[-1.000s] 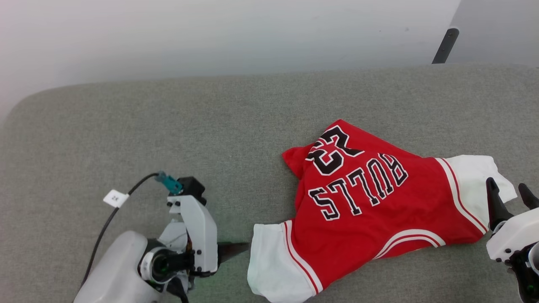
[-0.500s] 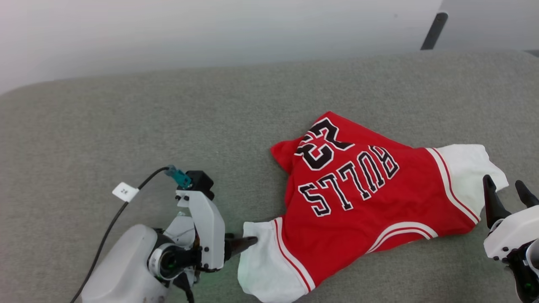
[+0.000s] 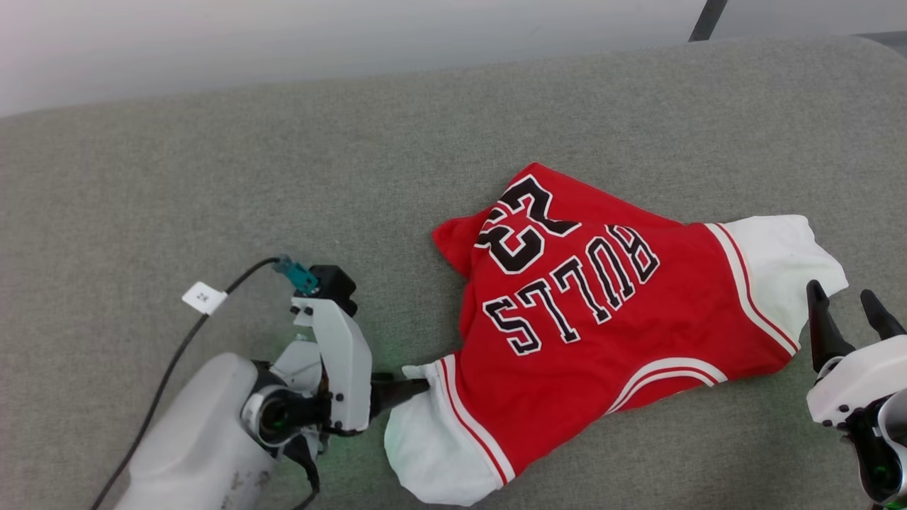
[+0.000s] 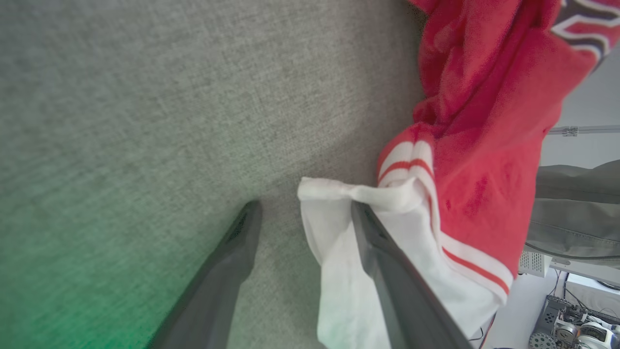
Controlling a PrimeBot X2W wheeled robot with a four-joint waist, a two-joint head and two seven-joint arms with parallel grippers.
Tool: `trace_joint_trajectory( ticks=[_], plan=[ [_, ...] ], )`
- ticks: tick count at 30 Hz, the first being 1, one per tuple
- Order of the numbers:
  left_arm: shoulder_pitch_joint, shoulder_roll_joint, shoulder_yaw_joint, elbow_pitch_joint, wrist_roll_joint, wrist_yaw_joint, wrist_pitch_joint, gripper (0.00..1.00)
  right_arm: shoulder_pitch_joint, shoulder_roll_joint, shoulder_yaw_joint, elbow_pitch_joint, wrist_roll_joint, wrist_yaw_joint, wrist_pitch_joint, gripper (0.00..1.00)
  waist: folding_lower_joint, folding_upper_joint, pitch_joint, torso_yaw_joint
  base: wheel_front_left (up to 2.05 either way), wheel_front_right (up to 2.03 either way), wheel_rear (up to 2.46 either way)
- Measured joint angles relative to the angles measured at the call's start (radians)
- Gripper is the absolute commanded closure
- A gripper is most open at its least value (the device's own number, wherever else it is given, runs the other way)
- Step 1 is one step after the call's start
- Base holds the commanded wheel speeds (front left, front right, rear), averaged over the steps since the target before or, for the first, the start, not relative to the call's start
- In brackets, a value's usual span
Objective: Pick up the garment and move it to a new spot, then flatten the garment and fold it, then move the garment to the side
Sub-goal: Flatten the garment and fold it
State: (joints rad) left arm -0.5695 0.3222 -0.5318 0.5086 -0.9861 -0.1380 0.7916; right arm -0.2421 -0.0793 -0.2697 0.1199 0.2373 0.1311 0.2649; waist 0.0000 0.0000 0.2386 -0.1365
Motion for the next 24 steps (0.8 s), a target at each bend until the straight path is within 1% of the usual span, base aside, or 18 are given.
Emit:
trace_joint_trajectory(
  ticks=[1,2,10,15,17,24],
  plan=[
    [-0.005,-0.002,0.000,0.008,-0.012,0.000,0.014,0.93,-0.001,0.001,0.000,0.001,0.000,0.000,-0.001,0.00,0.0000,0.0000,0.003,-0.002,0.00,0.00,0.00],
    [-0.010,-0.002,-0.001,0.015,-0.018,0.000,0.024,1.00,-0.002,0.001,0.000,0.002,0.000,0.000,-0.001,0.00,0.0000,0.0000,0.006,-0.004,0.00,0.00,0.00],
    [-0.023,0.013,-0.020,0.003,-0.059,0.006,0.055,1.00,-0.014,0.004,-0.005,0.015,-0.009,0.000,-0.010,0.00,0.0000,0.0001,0.009,0.006,0.00,0.00,0.00],
    [-0.028,0.041,-0.033,-0.023,-0.067,0.006,0.063,1.00,-0.019,0.003,-0.010,0.020,-0.014,0.000,-0.010,0.00,0.0000,0.0000,-0.003,0.019,0.00,0.00,0.00],
    [-0.032,0.059,-0.032,-0.030,-0.067,0.006,0.066,1.00,-0.018,0.002,-0.011,0.021,-0.016,0.000,-0.010,0.00,0.0000,0.0000,-0.010,0.024,0.00,0.00,0.00],
    [-0.076,0.155,-0.026,-0.052,-0.050,0.006,0.080,1.00,-0.008,0.001,-0.011,0.018,-0.017,0.000,-0.001,0.00,0.0000,0.0000,-0.038,0.044,0.00,0.00,0.00]
  ],
)
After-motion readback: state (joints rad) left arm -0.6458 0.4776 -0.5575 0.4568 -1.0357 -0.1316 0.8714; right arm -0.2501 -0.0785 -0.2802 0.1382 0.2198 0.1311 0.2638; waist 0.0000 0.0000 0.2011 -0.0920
